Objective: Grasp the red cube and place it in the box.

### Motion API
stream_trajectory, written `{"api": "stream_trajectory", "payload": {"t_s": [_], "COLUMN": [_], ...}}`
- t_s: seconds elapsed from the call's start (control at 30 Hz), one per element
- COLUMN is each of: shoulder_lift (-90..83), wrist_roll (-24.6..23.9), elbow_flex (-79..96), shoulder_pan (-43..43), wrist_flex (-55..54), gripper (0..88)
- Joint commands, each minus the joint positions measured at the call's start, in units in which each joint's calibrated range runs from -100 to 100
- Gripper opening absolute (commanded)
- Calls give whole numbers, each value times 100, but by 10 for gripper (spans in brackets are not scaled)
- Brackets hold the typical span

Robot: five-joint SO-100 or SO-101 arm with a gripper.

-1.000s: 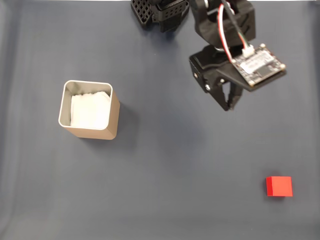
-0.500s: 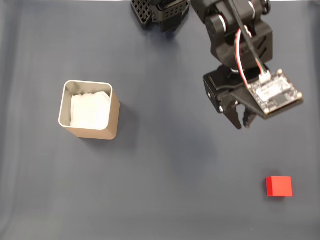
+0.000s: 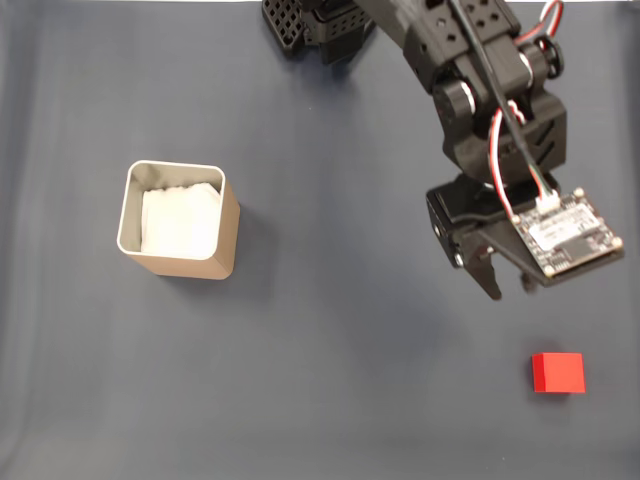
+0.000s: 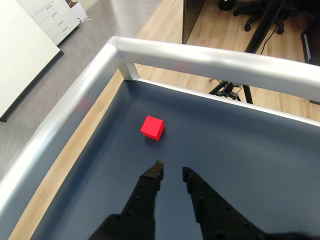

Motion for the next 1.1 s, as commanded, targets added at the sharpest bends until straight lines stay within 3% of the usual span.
{"api": "stream_trajectory", "payload": {"t_s": [0.0, 1.07], "shoulder_lift": [141, 1906], "wrist_roll": [59, -5], "elbow_flex": [-410, -556], "shoulder_pan": [-6, -21], "wrist_flex": [-319, -2297], "gripper": [152, 327]}}
